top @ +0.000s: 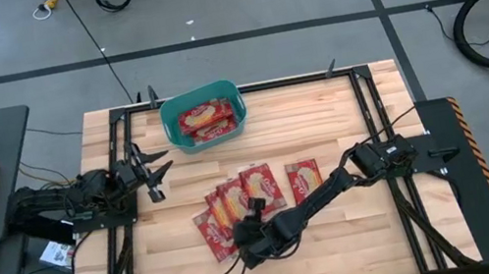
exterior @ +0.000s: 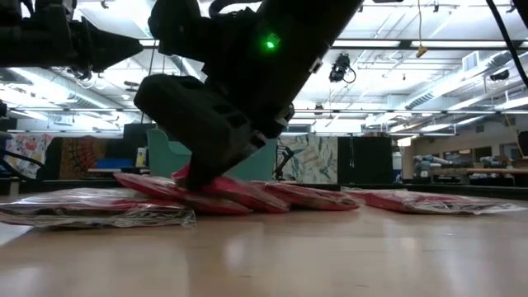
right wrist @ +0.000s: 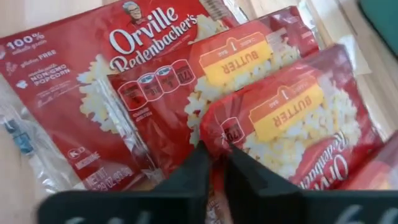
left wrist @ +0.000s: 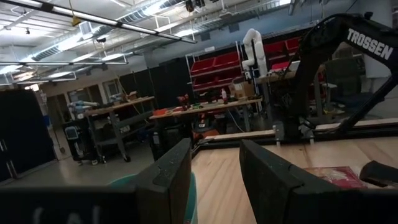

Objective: Sort popcorn bags into baskets
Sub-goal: Put the red popcorn bag into the blue container

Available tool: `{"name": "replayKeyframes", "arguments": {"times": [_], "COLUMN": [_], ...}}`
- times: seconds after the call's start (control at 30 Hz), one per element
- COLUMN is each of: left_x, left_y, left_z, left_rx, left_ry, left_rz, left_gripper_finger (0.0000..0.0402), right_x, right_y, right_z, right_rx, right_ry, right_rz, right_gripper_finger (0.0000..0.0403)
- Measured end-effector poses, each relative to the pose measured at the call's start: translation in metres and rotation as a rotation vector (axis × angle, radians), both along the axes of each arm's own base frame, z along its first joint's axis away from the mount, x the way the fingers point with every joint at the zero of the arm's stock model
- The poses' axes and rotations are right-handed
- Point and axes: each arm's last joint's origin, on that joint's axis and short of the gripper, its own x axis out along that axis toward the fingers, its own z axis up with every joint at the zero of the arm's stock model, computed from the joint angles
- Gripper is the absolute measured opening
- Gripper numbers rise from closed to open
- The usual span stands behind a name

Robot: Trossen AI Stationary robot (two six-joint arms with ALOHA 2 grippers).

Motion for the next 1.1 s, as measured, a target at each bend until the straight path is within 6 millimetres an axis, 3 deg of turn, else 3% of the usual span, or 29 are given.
{"name": "replayKeyframes", "arguments": {"times": [0.1, 0.3, 0.6, 0.83, 1.1], "left_x": [0.002, 0.008, 0.031, 0.057, 0.086], "left_y": [-0.002, -0.011, -0.014, -0.016, -0.02], "left_z": [-0.003, -0.008, -0.008, -0.007, -0.008], "left_rx": [0.031, 0.102, 0.077, 0.036, -0.002], "left_ry": [0.041, 0.091, 0.269, 0.353, 0.446], "left_rz": [-0.078, -0.345, -0.388, -0.402, -0.421], "left_gripper_finger": [0.0141, 0.0141, 0.0142, 0.0169, 0.0231], "right_x": [0.002, -0.003, -0.026, -0.033, -0.028], "right_y": [0.001, -0.002, -0.015, -0.031, -0.047], "right_z": [0.012, 0.058, 0.111, 0.138, 0.145], "right_rx": [-0.001, -0.013, 0.001, -0.033, -0.077], "right_ry": [-0.003, -0.029, -0.016, -0.011, 0.009], "right_rz": [0.029, 0.037, 0.036, 0.062, 0.128], "right_gripper_finger": [0.0008, 0.001, 0.0007, 0.0006, 0.0006]}}
